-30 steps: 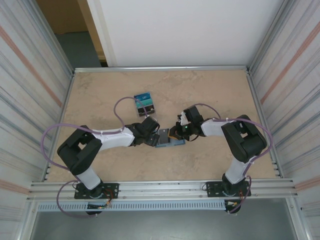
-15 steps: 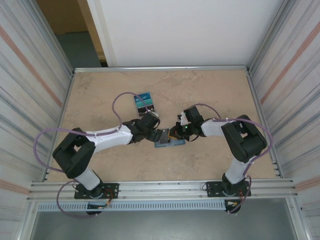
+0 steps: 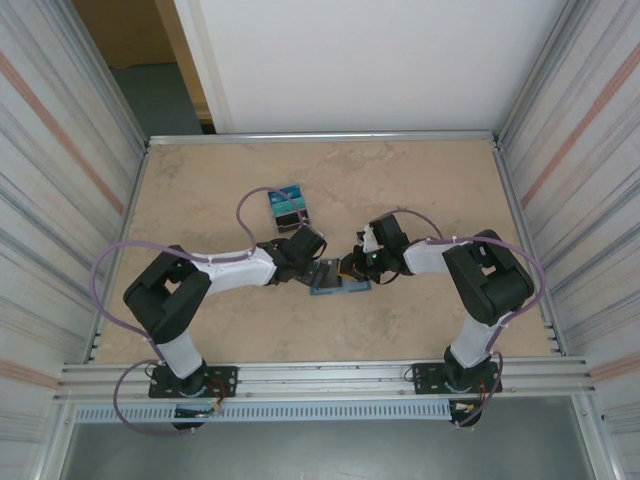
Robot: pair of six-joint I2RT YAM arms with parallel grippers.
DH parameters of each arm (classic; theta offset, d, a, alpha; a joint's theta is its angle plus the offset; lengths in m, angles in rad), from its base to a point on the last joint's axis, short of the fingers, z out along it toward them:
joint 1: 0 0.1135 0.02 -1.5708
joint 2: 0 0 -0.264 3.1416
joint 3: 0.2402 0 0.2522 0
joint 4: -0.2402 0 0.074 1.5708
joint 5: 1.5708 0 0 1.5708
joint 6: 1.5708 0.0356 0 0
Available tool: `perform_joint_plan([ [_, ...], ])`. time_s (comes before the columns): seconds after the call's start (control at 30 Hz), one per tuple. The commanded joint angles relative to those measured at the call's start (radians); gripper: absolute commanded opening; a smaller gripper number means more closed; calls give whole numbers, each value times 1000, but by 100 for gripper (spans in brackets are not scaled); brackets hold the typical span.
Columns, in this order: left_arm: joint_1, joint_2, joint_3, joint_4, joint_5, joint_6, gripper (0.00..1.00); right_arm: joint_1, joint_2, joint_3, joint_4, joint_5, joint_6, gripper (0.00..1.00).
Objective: Take the credit cards out of the card holder
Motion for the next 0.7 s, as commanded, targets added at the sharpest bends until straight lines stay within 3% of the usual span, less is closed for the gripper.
perform_joint_plan([
  [0.0, -6, 10, 13, -35, -11, 13, 94, -13, -23, -30, -7, -10, 10, 11],
  [0.4, -7, 29, 19, -66, -16, 8, 92, -28, -27, -63, 66, -41, 42, 14],
  [0.67, -7, 29, 19, -78, -22, 3, 92, -35, -24, -70, 99, -57, 47, 5],
])
